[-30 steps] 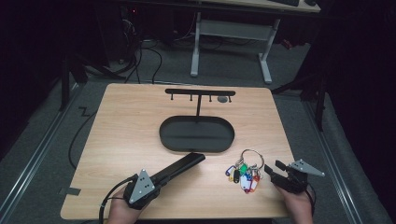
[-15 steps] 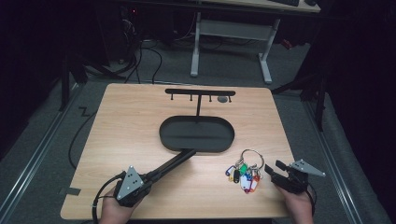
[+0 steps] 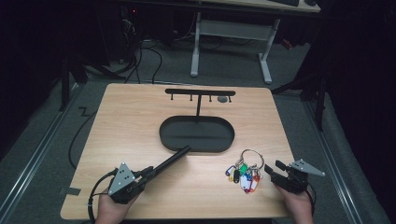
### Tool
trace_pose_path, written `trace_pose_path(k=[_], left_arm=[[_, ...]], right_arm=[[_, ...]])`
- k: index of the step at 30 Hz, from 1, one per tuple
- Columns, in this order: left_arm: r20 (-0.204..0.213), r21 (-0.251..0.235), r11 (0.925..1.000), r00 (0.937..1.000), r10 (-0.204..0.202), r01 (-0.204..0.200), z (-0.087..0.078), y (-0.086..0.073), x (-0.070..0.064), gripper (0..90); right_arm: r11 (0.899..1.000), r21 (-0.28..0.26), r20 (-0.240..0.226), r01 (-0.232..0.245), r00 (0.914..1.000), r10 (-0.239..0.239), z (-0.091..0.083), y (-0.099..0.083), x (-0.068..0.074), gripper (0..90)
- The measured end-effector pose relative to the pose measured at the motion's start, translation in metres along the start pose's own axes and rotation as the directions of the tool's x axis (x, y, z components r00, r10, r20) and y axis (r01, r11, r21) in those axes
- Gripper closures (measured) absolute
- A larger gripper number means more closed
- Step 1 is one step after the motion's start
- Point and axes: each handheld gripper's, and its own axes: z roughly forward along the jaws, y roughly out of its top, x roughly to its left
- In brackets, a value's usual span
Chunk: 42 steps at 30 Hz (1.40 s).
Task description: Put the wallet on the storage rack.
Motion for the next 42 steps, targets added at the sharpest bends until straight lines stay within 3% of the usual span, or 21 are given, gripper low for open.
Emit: trace_pose_path(k=[9, 12, 16, 18, 21, 32, 34, 36, 42], left_arm=[[0.001, -0.038, 0.9978, 0.9985, -0.054, 0.054, 0.000, -0.005, 0.015, 79.0], [-0.022, -0.045, 0.9971, 0.9979, -0.061, 0.060, -0.001, -0.006, 0.019, 78.0], [-0.036, -0.048, 0.9958, 0.9961, -0.080, 0.078, -0.003, -0.008, 0.023, 72.1], [-0.045, -0.028, 0.9967, 0.9960, -0.078, 0.077, -0.001, -0.009, 0.023, 63.6], [-0.040, -0.019, 0.9968, 0.9961, -0.078, 0.078, 0.000, -0.010, 0.023, 61.2], [-0.058, 0.068, 0.9976, 0.9983, -0.009, 0.013, 0.011, -0.013, 0.018, 55.8], [-0.019, 0.105, 0.9944, 0.9998, -0.008, 0.010, 0.014, -0.006, 0.020, 54.2], [-0.042, 0.128, 0.9916, 0.9988, 0.025, -0.020, 0.015, -0.002, 0.018, 53.8], [-0.052, 0.187, 0.9806, 0.9961, 0.071, -0.060, 0.019, 0.008, 0.014, 54.0]], right_arm=[[1.000, 0.009, -0.004, -0.006, 1.0000, 0.006, 0.002, -0.001, 0.000, 41.9], [1.000, 0.007, -0.005, 0.001, 1.0000, -0.001, 0.002, 0.000, 0.001, 41.9], [1.000, 0.008, -0.006, 0.003, 1.0000, -0.003, 0.002, 0.000, 0.001, 41.9], [1.000, 0.012, -0.007, 0.003, 1.0000, -0.003, 0.002, 0.000, 0.001, 41.9], [1.000, 0.012, -0.010, 0.007, 0.9999, -0.007, 0.003, 0.000, 0.002, 41.9], [1.000, 0.017, -0.016, 0.006, 0.9999, -0.005, 0.004, -0.001, 0.001, 41.9], [1.000, 0.019, -0.015, 0.001, 0.9999, -0.001, 0.004, -0.001, 0.001, 41.9], [1.000, 0.018, -0.009, -0.003, 1.0000, 0.004, 0.003, -0.001, 0.001, 41.9], [1.000, 0.005, -0.016, -0.001, 0.9999, 0.001, 0.001, 0.000, 0.002, 41.9]])
